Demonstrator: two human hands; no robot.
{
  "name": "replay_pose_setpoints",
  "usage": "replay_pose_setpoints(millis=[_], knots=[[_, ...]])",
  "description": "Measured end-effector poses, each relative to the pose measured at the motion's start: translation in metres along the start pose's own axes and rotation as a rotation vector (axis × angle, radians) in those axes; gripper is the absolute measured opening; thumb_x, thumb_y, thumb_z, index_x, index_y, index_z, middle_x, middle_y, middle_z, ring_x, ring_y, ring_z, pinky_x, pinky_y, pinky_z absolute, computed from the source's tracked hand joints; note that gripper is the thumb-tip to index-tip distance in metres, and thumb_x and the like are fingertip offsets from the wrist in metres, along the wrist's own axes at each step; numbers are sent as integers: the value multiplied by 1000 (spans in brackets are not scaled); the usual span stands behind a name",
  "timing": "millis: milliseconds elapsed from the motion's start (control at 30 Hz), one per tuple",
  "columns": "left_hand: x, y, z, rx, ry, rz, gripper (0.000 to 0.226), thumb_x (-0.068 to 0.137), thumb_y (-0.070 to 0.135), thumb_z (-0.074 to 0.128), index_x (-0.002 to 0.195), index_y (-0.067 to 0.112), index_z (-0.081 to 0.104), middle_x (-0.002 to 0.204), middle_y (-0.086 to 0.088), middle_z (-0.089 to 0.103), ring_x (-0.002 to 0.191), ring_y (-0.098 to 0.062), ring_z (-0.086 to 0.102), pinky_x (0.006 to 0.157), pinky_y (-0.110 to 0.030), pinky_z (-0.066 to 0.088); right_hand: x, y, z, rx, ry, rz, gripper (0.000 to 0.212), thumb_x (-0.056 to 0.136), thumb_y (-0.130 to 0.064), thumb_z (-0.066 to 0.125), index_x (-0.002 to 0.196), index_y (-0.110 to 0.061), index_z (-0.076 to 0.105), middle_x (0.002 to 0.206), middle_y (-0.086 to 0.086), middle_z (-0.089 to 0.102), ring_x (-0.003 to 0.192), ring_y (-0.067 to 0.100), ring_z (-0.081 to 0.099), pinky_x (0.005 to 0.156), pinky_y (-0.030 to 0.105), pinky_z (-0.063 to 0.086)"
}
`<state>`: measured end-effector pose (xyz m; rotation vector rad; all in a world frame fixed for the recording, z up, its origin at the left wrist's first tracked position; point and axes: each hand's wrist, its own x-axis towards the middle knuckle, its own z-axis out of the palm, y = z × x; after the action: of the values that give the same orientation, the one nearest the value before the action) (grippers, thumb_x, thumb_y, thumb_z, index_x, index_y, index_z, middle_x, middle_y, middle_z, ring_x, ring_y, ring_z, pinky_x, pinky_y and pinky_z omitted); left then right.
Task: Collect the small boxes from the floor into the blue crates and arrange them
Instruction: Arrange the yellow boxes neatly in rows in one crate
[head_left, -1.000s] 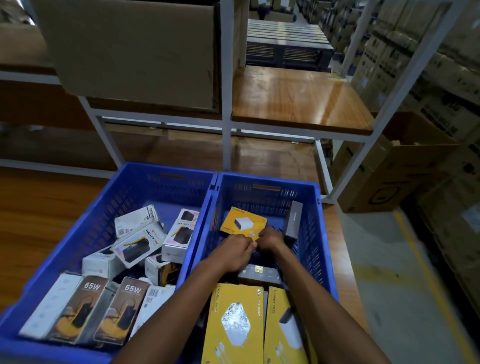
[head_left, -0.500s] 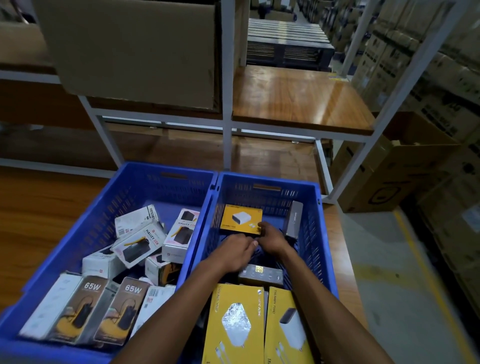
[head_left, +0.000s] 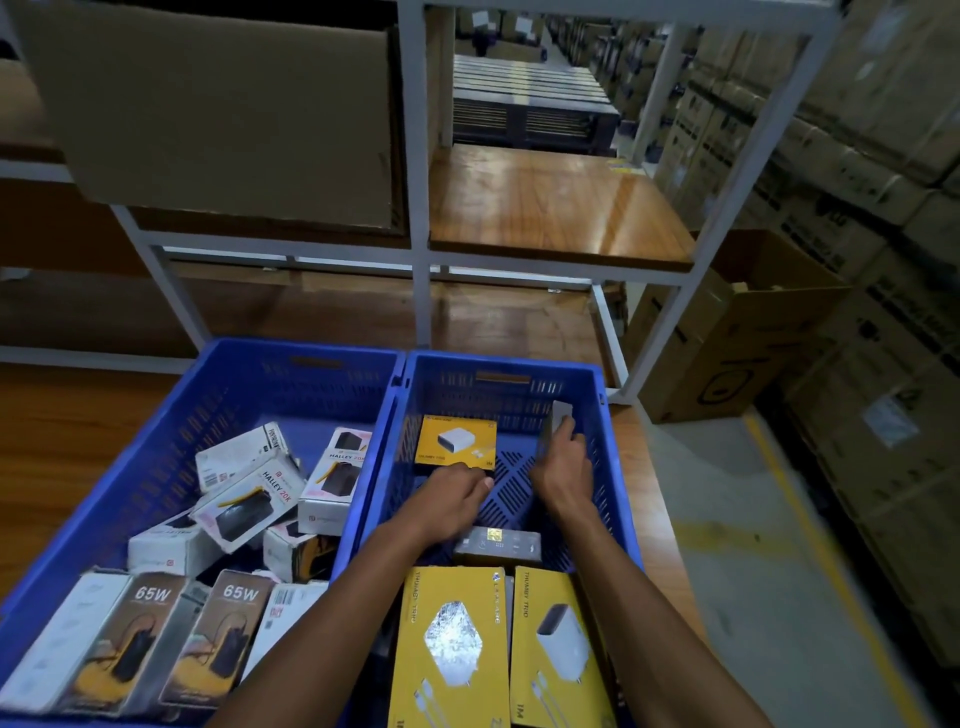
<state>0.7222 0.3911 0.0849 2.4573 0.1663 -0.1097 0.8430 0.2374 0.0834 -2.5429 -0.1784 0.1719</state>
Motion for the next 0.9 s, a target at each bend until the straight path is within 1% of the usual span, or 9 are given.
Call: replay_pose_setpoints(millis=[67, 200, 333, 433, 567, 667, 767, 833, 900], knots=[[0, 0, 0, -17, 17, 5, 38, 112, 37, 41, 107, 9, 66, 102, -11, 64, 95, -27, 58, 82, -43, 48, -1, -1, -5, 59, 56, -15, 74, 94, -25, 68, 151, -24, 21, 127, 16, 55, 103, 37, 66, 81, 55, 60], [2, 1, -3, -81, 100, -20, 37, 111, 39, 44, 136, 15, 58, 128, -8, 62, 117, -26, 58, 88, -37, 47, 3, -7, -18, 217, 128, -4, 78, 89, -11, 66, 152, -22, 21, 120, 12, 59, 104, 34, 63, 83, 52, 59], [4, -4, -5, -155, 195, -102, 54, 109, 45, 45, 156, 20, 37, 153, -8, 42, 135, -29, 50, 106, -42, 46, -4, -15, -37, 523, 147, 84, 52, 97, -16, 50, 146, -24, 32, 97, 4, 61, 91, 28, 63, 72, 42, 49], [5, 0, -9, -256, 250, -120, 57, 109, 52, 43, 159, 28, 29, 152, -1, 47, 133, -24, 52, 103, -41, 45, -2, -15, -42, 756, 67, 224, 34, 101, -24, 45, 135, -30, 45, 107, 4, 64, 91, 25, 65, 69, 38, 49], [2, 15, -21, -482, 267, -124, 64, 107, 52, 47, 163, 31, 21, 137, 2, 61, 115, -17, 61, 94, -40, 50, -3, -8, -39, 1092, -101, 301, 31, 106, -10, 40, 130, -18, 57, 115, 9, 62, 97, 24, 63, 81, 44, 54], [-1, 15, -23, -558, 273, -125, 80, 104, 51, 57, 167, 33, 11, 128, 9, 60, 112, -15, 61, 99, -44, 53, -10, -2, -41, 1111, -255, 294, 42, 92, -1, 47, 129, -13, 63, 122, 17, 67, 106, 30, 65, 87, 49, 54], [-2, 18, -24, -550, 302, -136, 85, 105, 46, 58, 167, 34, 2, 120, 9, 62, 105, -17, 67, 94, -42, 54, -18, -3, -52, 814, -428, 195, 32, 89, -11, 60, 118, -18, 71, 119, 10, 72, 103, 27, 66, 80, 41, 52], [-1, 19, -25, -538, 328, -132, 84, 106, 42, 57, 168, 30, 1, 130, 6, 61, 101, -9, 68, 89, -38, 54, -17, 3, -56, 707, -489, 152, 27, 89, -19, 69, 116, -20, 72, 118, 6, 72, 100, 24, 65, 74, 37, 49], [1, 16, -25, -512, 321, -127, 82, 107, 38, 57, 168, 25, 5, 149, 6, 53, 107, -6, 65, 93, -33, 49, -15, 5, -62, 741, -518, 153, 29, 89, -19, 74, 118, -17, 70, 110, 13, 74, 82, 21, 65, 60, 30, 44]])
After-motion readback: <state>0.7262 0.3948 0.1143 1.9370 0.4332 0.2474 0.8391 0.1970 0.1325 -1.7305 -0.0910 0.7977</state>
